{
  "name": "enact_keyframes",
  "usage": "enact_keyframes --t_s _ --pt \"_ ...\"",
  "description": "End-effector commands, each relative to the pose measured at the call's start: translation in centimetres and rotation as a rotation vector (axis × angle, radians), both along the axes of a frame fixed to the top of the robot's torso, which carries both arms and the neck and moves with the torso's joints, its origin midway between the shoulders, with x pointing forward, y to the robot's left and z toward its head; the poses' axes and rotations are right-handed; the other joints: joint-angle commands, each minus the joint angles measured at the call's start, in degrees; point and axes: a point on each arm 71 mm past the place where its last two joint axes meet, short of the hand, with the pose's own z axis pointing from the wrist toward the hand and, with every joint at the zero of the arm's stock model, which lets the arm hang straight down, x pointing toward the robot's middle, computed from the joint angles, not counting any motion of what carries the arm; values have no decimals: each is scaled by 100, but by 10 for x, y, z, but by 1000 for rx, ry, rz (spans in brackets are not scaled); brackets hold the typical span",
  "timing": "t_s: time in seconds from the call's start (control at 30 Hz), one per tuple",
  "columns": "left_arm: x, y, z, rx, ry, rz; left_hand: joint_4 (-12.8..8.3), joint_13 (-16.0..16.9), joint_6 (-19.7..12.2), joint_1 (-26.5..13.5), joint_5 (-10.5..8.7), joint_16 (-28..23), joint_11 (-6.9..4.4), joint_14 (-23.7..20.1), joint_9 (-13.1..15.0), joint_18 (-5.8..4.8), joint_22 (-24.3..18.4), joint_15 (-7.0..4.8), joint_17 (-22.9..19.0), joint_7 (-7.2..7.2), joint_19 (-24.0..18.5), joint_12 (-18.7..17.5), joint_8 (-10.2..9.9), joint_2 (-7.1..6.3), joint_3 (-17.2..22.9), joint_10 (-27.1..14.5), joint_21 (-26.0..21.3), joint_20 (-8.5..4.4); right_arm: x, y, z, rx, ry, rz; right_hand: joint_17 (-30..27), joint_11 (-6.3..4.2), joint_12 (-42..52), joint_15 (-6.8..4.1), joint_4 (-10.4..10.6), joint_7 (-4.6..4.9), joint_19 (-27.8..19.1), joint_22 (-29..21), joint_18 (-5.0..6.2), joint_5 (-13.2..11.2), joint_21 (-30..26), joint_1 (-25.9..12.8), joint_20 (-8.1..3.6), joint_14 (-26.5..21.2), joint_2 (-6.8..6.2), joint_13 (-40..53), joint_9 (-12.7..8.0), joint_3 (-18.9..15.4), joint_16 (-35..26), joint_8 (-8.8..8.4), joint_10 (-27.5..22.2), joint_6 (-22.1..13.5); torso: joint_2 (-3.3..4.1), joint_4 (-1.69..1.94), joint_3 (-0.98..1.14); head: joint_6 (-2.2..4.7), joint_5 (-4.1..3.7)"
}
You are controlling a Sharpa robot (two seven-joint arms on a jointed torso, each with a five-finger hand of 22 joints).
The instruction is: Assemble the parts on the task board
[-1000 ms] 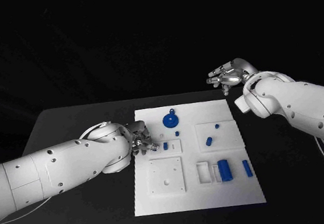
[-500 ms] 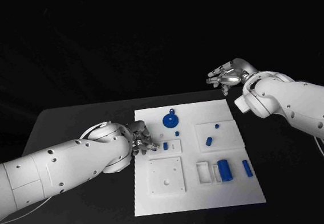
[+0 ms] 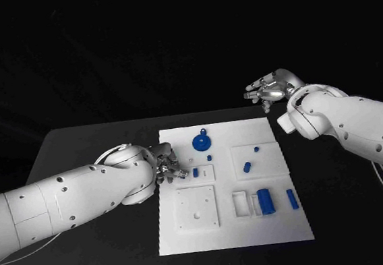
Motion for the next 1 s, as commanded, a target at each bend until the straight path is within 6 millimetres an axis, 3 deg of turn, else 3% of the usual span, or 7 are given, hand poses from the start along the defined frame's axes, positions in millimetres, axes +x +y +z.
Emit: enact_keyframes --t_s 0.03,0.33,0.4,1.0 --pt "-4 -5 -5 3 31 -24 42 -7 509 -8 -35 4 -104 15 6 22 105 -15 4 -468 49 34 -39 -40 -17 229 -21 -3 0 1 0 -2 -4 13 -8 -9 -16 2 21 17 221 -5 88 20 -31 -44 -31 -51 6 -8 -5 4 13 -17 0 -13 -1 0 0 -6 1" --pt "-3 -4 -5 4 26 -15 154 -13 522 -70 -130 -7 -107 9 12 17 104 -17 -12 -480 50 34 -45 -82 -76 229 -31 -6 0 1 0 -2 -4 12 -8 -9 -16 2 21 17 221 -5 88 20 -31 -44 -31 -51 6 -8 -5 4 13 -17 0 -13 0 2 0 -4 -5" --pt "-2 -4 -5 5 26 -13 241 -14 538 -85 -492 -20 -105 3 16 12 101 -16 -33 -484 50 33 -43 -80 -132 229 -39 -7 0 1 0 -2 -4 12 -8 -9 -16 2 21 17 221 -5 88 20 -31 -44 -31 -51 6 -8 -5 4 13 -17 0 -13 -1 0 0 -6 -6" --pt "-1 -3 -5 10 25 -3 406 -17 553 -85 -608 -39 -101 -6 14 2 103 -18 -67 -481 60 21 -61 -142 -223 228 -69 -12 0 1 0 -2 -4 10 -10 -10 -16 2 26 16 222 -10 87 41 -34 -50 -31 -52 2 -11 -5 -2 14 -17 1 -12 0 2 -2 -7 -1"
